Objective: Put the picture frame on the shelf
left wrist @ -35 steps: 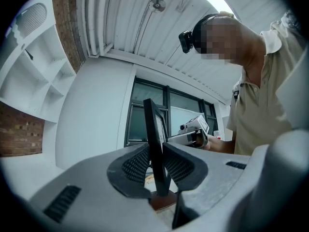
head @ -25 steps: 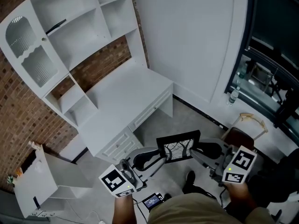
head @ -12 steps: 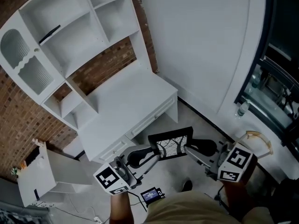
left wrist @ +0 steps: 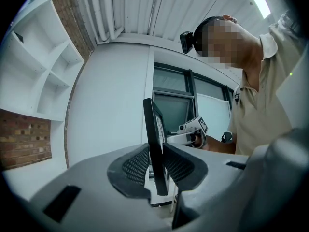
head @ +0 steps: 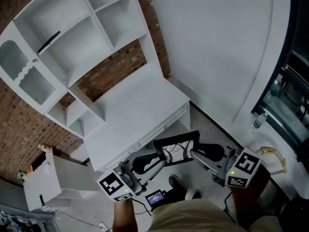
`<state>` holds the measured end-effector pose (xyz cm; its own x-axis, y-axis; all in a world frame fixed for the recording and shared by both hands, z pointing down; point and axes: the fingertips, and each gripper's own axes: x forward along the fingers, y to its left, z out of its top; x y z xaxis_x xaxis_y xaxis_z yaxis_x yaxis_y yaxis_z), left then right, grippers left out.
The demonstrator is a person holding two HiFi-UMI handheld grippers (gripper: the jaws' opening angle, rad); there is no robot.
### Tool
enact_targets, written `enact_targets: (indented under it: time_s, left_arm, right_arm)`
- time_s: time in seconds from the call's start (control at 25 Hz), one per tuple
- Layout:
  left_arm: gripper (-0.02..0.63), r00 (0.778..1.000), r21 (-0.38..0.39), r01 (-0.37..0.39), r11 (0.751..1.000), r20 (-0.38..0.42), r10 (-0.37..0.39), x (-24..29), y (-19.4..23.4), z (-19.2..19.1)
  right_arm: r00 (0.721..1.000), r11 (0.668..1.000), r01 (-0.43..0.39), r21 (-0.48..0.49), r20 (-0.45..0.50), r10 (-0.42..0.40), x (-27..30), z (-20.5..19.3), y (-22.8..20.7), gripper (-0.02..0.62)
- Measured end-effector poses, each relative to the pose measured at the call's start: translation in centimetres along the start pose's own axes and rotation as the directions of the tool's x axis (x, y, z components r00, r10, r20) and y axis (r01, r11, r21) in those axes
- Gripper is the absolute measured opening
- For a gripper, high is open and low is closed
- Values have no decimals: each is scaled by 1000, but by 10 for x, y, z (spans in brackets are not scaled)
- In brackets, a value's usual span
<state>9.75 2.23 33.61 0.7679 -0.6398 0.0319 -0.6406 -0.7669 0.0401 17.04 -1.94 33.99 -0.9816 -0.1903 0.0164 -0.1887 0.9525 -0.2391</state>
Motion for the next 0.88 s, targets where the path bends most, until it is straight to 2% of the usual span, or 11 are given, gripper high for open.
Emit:
enact_targets:
  time_s: [0.48, 0.88]
  left_arm:
    - [83, 996, 10, 69, 998, 51, -69, 11, 139, 9]
    - [82, 994, 6, 75, 997, 81, -75, -3, 235, 12]
  right_arm:
    - [996, 996, 83, -36, -8, -83, 98, 30, -86, 72]
    - [996, 995, 87, -44, -30, -89, 180, 43, -133, 72]
